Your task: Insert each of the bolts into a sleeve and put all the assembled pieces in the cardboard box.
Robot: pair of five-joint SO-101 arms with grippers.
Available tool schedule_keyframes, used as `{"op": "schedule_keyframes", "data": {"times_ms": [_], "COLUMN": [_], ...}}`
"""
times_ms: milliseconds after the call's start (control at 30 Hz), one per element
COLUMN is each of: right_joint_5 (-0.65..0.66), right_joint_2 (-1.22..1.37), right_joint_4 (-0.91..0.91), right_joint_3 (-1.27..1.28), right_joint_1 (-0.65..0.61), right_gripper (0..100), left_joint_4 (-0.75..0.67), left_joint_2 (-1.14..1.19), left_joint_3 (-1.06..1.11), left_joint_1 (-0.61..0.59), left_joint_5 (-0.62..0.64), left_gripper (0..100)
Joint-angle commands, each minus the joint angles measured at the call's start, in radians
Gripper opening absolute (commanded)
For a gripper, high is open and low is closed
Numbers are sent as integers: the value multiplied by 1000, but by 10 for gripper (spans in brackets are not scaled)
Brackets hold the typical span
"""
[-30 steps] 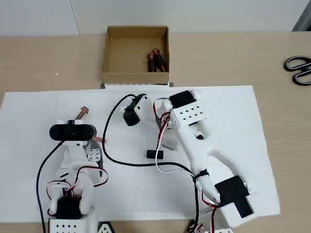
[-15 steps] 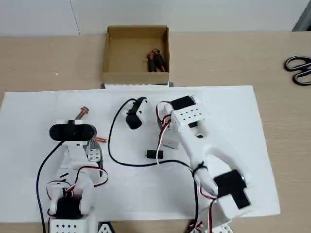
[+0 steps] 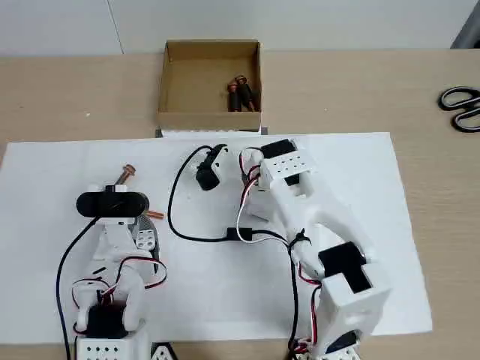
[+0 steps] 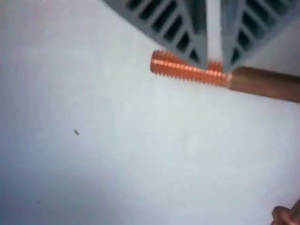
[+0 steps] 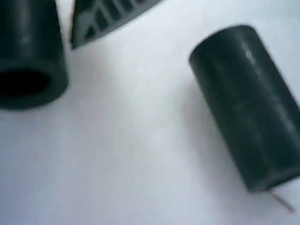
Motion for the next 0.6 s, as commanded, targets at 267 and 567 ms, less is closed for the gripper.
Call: {"op": "schedule_keyframes", "data": {"times_ms": [267,567], "right_joint_5": [-3,-3], "right_joint_2": [-54,-107], "right_joint_4": [28,44], "right_joint_3": [-54,-52], "right_joint_1": [-2,-15], "right_gripper": [186,186], "left_joint_4": [-21,-21], "left_joint_2": [-11,-11], "left_joint_3": [-5,-5], "left_joint_1": [-5,-5], "left_joint_5": [2,2], "left_gripper": [7,7]}}
